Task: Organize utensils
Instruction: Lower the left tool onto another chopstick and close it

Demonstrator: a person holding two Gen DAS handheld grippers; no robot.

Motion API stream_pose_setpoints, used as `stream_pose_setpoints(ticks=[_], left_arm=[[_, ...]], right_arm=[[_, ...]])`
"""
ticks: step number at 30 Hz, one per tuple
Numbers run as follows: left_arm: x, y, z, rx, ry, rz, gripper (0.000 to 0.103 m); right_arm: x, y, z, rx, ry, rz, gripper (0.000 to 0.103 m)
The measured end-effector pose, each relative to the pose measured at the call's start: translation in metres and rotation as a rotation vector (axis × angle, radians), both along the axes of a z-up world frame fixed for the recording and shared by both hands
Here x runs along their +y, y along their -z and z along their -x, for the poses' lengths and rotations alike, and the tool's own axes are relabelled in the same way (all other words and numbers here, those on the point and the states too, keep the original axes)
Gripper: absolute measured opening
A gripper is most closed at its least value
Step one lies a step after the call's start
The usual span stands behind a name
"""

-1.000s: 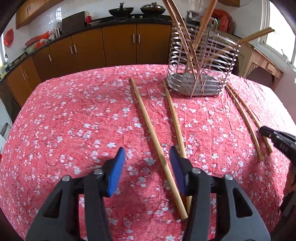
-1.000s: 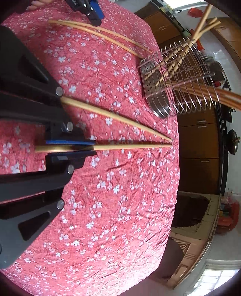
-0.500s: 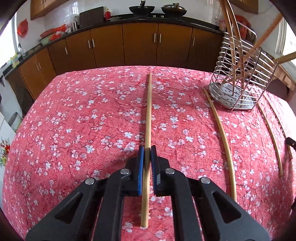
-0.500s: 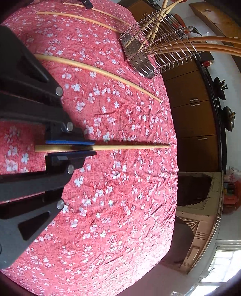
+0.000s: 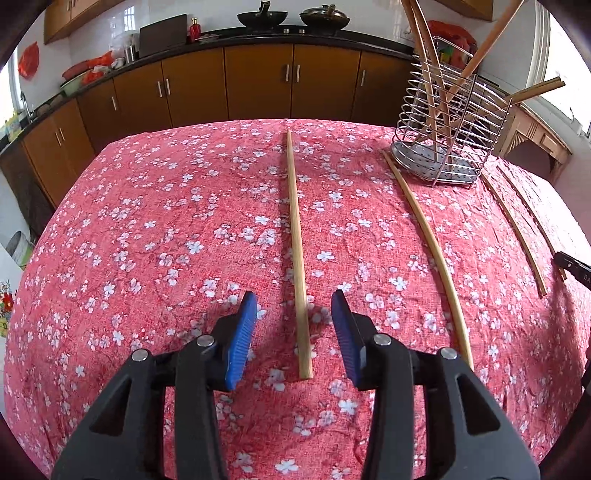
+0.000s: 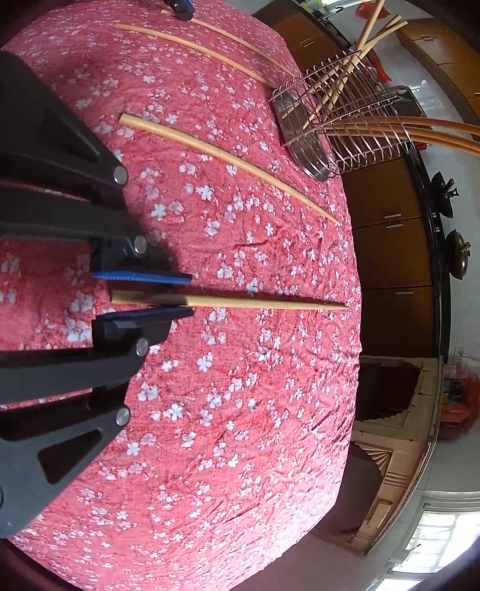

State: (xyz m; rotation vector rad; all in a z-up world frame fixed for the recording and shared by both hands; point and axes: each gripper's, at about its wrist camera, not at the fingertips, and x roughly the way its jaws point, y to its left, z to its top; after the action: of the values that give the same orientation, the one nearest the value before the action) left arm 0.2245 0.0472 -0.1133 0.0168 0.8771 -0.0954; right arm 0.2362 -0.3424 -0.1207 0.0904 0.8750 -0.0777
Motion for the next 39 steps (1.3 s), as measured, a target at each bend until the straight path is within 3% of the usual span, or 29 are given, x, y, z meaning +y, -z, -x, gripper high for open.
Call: stream_pose_setpoints(ticks=[5,7,9,13,30,32,34,39], left_arm=[[-0.011,-0.002,-0.001,0.004,0.0,-0.066,0.049],[-0.007,-0.002,-0.003,0.011,-0.025,-0.056,0.059],[-0.004,-0.003,-0.004,0.012,-0.029,-0.033,0.06],[-0.005,-0.003,-0.004,0.018,-0.023,-0.063,0.068],[-0.004,-0.002,-0.009,0.025,-0.028,-0.051,0.071],[-0.003,-0.002,-0.01,0.03,-0.04,-0.057,0.08],[0.001,0.001,-0.014,0.052,-0.062,-0.043,0.095],[0.005,0.004,-0.015,0.064,-0.068,-0.052,0.101]], right_arm=[[0.001,0.0,-0.001,0.002,0.0,0.014,0.014],[0.002,0.0,0.0,0.002,0.0,0.017,0.014],[0.002,0.0,-0.001,0.002,0.0,0.015,0.014],[0.002,0.0,-0.001,0.002,0.0,0.015,0.014],[0.002,0.0,-0.001,0.002,0.0,0.014,0.014],[0.002,0.0,-0.001,0.002,0.0,0.014,0.014],[0.003,0.0,-0.001,0.002,0.0,0.014,0.014],[0.002,0.0,-0.001,0.002,0.0,0.013,0.014]])
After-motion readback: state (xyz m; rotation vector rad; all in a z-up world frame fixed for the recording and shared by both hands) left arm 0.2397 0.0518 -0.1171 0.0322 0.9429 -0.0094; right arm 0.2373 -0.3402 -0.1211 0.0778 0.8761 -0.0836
